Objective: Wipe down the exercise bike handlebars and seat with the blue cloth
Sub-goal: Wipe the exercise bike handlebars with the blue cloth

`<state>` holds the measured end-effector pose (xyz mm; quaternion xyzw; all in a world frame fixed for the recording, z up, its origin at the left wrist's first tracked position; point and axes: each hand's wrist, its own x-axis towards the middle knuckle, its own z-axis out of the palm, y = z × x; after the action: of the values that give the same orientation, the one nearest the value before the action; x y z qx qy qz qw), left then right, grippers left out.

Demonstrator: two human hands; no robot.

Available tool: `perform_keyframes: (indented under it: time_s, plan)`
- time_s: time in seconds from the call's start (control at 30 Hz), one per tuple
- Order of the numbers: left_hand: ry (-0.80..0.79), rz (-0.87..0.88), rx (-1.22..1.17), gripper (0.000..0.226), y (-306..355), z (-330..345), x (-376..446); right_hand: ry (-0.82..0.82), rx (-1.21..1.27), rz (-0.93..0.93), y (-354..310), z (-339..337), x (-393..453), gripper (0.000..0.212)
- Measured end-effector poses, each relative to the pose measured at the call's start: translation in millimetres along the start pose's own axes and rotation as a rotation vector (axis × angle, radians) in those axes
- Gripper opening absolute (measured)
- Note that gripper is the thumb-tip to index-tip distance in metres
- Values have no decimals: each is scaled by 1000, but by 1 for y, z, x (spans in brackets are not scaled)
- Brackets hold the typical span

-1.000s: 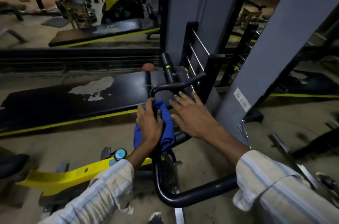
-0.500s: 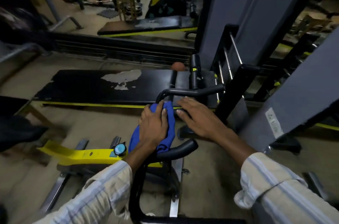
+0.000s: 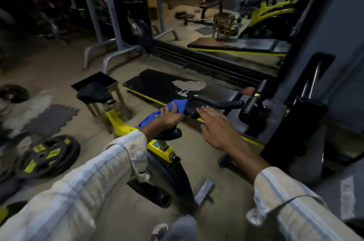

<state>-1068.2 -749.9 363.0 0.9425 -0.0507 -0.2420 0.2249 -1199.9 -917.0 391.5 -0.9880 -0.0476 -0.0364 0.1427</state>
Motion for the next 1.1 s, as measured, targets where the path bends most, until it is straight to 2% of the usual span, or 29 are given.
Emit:
perform_keyframes:
  time_s: [0.1,0.23,0.43,0.57,0.67,0.93,1.1]
  plan:
    - [-5,0,98,107,-1,0,-14,-15,6,-27,11,-10,-12,67]
    - [21,-58,76,108,-1,-2,-18,-26,-2,-77,26,-22,-14,68]
    - [35,-85,61,93,1,3,-7,-29,-48,-206,39,-25,5,65]
    - [153,-43,-15,73,-6,7,4,-54,-38,-316,47,-18,39,60]
    - [213,-79,-66,68,-7,7,13,-117,-67,-399,51,-18,73,64]
    - [93,-185,-58,74,8,15,17,-287,-63,-641,51,-23,172,72]
    - [106,-254,-156,69,20,15,20,-463,-82,-776,46,-11,205,75]
